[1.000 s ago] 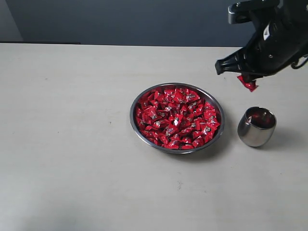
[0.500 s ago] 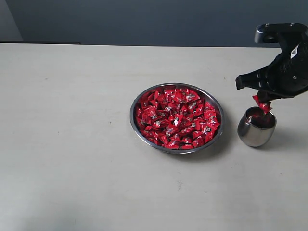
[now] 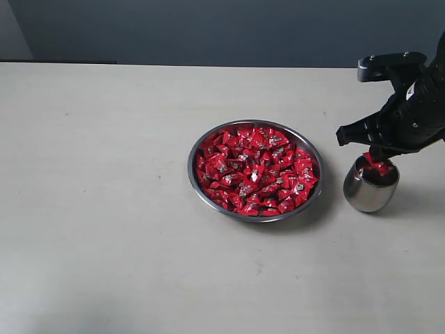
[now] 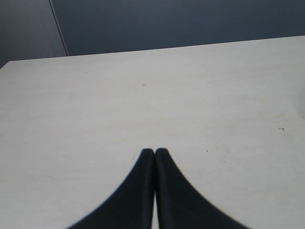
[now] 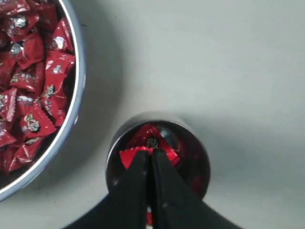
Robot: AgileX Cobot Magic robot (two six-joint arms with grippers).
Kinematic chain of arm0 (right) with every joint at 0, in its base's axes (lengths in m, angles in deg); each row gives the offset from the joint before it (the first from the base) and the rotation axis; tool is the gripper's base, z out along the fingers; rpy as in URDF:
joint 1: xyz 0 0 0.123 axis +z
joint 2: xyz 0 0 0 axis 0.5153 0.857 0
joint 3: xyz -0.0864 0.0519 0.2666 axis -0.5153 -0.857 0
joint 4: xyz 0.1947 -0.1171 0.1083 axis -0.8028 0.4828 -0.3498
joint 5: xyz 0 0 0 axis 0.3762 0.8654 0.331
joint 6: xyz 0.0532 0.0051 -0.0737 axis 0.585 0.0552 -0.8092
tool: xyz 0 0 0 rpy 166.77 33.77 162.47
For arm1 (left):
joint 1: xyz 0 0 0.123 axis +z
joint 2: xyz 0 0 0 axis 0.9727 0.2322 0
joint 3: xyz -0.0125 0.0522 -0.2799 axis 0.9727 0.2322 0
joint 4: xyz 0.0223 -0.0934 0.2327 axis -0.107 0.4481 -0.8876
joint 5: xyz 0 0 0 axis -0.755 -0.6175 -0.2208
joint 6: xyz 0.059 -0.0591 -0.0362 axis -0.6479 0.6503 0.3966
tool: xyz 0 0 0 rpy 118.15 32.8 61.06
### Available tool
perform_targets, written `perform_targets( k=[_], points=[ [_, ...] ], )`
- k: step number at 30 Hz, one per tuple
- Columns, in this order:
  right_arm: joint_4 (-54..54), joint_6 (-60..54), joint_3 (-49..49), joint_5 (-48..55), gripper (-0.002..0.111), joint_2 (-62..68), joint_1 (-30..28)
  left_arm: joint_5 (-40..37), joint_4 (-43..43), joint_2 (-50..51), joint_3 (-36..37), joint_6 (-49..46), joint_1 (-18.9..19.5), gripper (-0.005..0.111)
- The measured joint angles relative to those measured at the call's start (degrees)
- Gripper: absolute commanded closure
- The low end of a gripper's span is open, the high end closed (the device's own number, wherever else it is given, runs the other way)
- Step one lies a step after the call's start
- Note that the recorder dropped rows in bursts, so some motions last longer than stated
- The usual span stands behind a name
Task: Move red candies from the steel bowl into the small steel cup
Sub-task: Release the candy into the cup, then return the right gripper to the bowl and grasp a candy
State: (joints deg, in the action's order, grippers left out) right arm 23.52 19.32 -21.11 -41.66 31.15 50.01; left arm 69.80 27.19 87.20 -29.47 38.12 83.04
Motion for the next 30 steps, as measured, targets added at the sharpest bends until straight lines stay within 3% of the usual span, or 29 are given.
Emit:
perform_targets(
  k=[2, 5, 6, 13, 19, 24, 30],
  points=[
    [1.0, 0.0, 0.0, -0.1, 0.105, 0.3, 0.0, 0.0, 0.0, 0.0, 0.0, 0.0, 0.0, 0.106],
    [1.0, 0.0, 0.0, -0.1, 0.077, 0.4, 0.0, 0.0, 0.0, 0.0, 0.0, 0.0, 0.0, 0.106],
    [1.2, 0.0, 0.0, -0.1, 0.072, 0.4, 0.0, 0.0, 0.0, 0.0, 0.0, 0.0, 0.0, 0.106],
    [0.6, 0.0, 0.0, -0.1, 0.072, 0.1, 0.0, 0.0, 0.0, 0.0, 0.0, 0.0, 0.0, 0.106],
    [-7.6, -2.3, 0.3, -3.3, 0.072, -3.3, 0.3, 0.0, 0.0, 0.0, 0.0, 0.0, 0.0, 0.106],
    [-18.5, -10.5, 4.3, -4.3, 0.072, -2.6, 2.6, 0.0, 0.0, 0.0, 0.0, 0.0, 0.0, 0.106],
    [-22.4, -15.6, 13.6, -4.4, 0.072, 3.5, 5.5, 0.0, 0.0, 0.0, 0.0, 0.0, 0.0, 0.106]
  ],
)
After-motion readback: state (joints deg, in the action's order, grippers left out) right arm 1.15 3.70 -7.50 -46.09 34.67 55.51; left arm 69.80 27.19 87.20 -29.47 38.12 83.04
